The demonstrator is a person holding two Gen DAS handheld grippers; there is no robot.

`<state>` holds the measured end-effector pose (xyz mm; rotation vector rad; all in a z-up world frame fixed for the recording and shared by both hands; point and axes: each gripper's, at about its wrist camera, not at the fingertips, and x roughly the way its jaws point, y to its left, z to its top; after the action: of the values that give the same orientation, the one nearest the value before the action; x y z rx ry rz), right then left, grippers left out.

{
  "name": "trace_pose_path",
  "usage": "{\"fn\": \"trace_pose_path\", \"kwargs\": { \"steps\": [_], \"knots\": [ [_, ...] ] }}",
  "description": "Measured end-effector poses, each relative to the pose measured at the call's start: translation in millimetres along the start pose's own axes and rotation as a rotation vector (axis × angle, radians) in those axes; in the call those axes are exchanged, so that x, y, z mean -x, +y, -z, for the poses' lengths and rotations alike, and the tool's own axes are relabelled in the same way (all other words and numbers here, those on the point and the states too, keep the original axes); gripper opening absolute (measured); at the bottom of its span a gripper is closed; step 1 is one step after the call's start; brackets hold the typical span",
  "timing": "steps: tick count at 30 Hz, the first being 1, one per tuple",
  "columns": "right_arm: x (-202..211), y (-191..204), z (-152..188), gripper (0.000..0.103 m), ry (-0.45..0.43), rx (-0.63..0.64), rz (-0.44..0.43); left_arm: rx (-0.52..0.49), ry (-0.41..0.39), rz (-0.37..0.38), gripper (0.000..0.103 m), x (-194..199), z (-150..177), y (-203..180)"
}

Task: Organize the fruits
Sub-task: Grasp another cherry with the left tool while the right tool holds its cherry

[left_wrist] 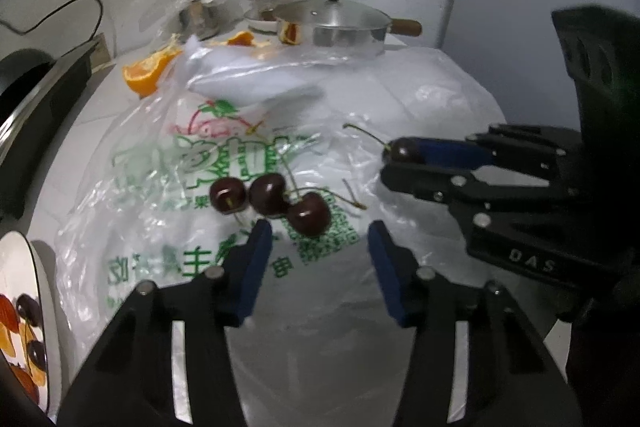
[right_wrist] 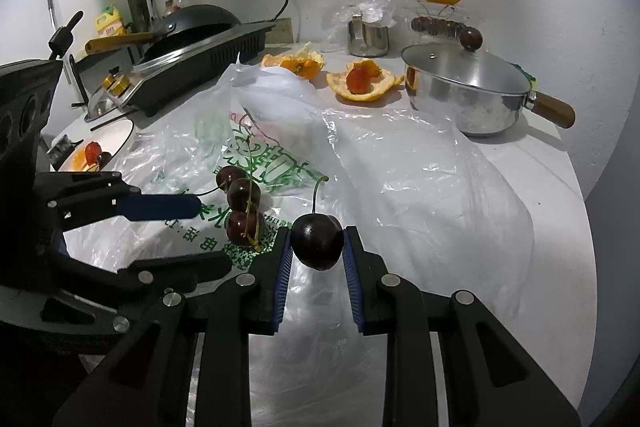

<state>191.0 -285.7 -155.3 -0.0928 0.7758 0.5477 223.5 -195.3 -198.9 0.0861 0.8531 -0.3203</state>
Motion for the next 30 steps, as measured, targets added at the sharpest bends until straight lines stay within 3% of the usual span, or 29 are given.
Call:
{"fn": "trace_pose_path", "kwargs": {
  "steps": [5, 11, 21, 24, 26, 30],
  "knots": [
    [1, -1, -1, 0.027, -0.008, -0.011, -0.010, -0.049, 0.005, 0.002, 0.045, -3, -1, -9],
    [2, 0, -1, 0.027, -0.015, -0.016, -0.018, -0.013, 0.054, -0.037, 0.045, -21, -7, 0],
    [4, -1, -4, 0.027, -0.030, -0.032, -0.013, 0.007, 0.070, -0.014, 0.045, -33, -24, 4],
    [6, -1, -5, 0.027, -0.036, -0.037, -0.011, -0.006, 0.071, -0.026, 0.041, -33, -24, 4],
    [8, -1, -6, 0.027, -0.038, -0.038, -0.007, -0.015, 0.071, -0.038, 0.031, -31, -22, 2],
    [9, -2, -5, 0.027, -0.035, -0.040, -0.001, -0.018, 0.069, -0.041, 0.031, -28, -16, -3]
  ]
}}
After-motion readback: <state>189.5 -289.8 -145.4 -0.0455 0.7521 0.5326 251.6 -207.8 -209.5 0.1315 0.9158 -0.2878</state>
